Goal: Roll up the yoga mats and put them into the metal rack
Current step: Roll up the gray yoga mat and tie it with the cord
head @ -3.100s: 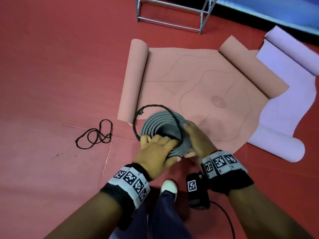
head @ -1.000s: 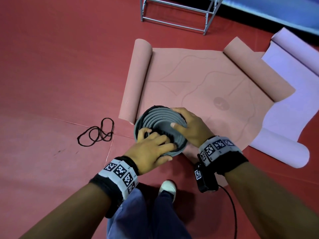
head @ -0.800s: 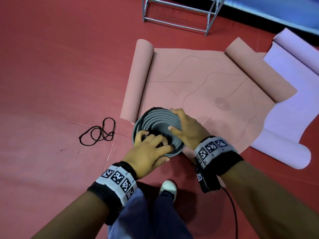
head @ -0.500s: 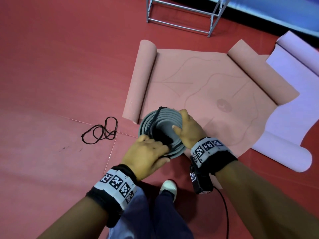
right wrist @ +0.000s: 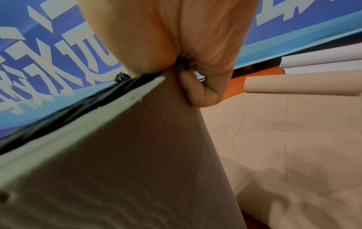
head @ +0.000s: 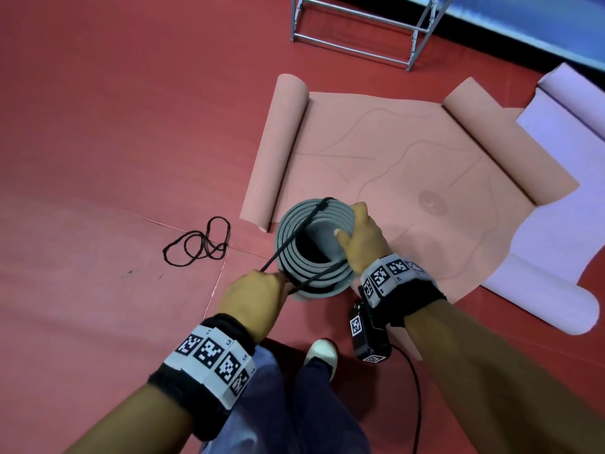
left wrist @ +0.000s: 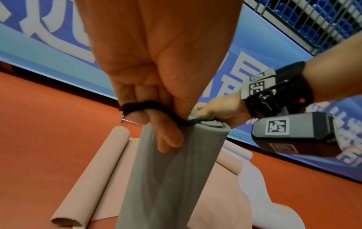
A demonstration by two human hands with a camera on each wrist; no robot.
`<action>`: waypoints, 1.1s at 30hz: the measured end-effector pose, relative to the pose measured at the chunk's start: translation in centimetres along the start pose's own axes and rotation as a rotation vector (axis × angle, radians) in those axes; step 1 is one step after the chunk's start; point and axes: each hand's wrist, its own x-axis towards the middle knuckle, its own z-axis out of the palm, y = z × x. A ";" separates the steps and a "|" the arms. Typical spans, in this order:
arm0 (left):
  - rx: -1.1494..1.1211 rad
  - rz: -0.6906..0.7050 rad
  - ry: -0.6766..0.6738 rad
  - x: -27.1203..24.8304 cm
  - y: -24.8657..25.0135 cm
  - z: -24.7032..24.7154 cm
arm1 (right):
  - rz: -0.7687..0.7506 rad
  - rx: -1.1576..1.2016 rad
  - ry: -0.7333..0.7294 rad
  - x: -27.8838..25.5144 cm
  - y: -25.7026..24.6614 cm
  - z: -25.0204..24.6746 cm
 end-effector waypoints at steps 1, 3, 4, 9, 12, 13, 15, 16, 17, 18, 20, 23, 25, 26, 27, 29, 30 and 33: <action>-0.028 -0.019 -0.010 0.3 -0.2 0.1 | 0.003 0.011 0.002 0.0 -0.1 0.0; -0.100 -0.085 -0.015 0.8 -0.6 0.4 | 0.009 0.028 0.006 0.1 -0.2 0.0; -0.142 -0.120 -0.006 0.9 -0.7 0.6 | 0.009 0.032 0.003 0.1 -0.3 0.1; -0.381 -0.168 0.052 1.4 0.5 2.6 | 0.073 0.104 -0.007 0.6 -0.8 0.3; -0.519 -0.153 0.124 2.0 1.3 3.1 | 0.116 0.156 -0.017 1.1 -0.8 0.3; -0.543 -0.153 0.152 2.3 1.5 3.1 | 0.125 0.168 -0.016 1.2 -0.6 0.3; -0.581 -0.148 0.212 3.2 1.7 3.0 | 0.124 0.185 -0.022 1.6 -0.4 0.2; -0.606 -0.140 0.233 3.6 1.7 3.0 | 0.119 0.189 -0.028 1.8 -0.3 0.0; -0.632 -0.133 0.249 4.0 1.6 2.9 | 0.114 0.190 -0.036 2.0 -0.2 -0.2; -0.650 -0.127 0.261 4.4 1.5 2.9 | 0.106 0.186 -0.046 2.1 -0.1 -0.4; -0.661 -0.121 0.297 4.8 1.4 2.9 | 0.093 0.172 -0.073 1.9 0.1 -0.8; -0.640 -0.093 0.363 5.1 1.0 3.3 | 0.061 0.183 -0.120 1.2 0.8 -1.0; -0.632 -0.072 0.381 5.3 0.8 3.5 | 0.028 0.222 -0.130 0.6 1.2 -1.3; -0.650 -0.068 0.377 5.5 0.8 3.5 | 0.020 0.261 -0.145 0.3 1.3 -1.5; -0.673 -0.067 0.372 5.7 0.7 3.5 | 0.017 0.325 -0.174 0.1 1.5 -1.9; -0.710 -0.061 0.370 6.2 0.6 3.3 | 0.024 0.498 -0.280 -0.2 1.8 -2.6; -0.732 -0.052 0.374 6.4 0.5 3.2 | 0.033 0.553 -0.341 -0.2 1.9 -3.0; -0.766 -0.038 0.370 6.5 0.3 3.1 | 0.056 0.588 -0.463 0.1 2.2 -3.5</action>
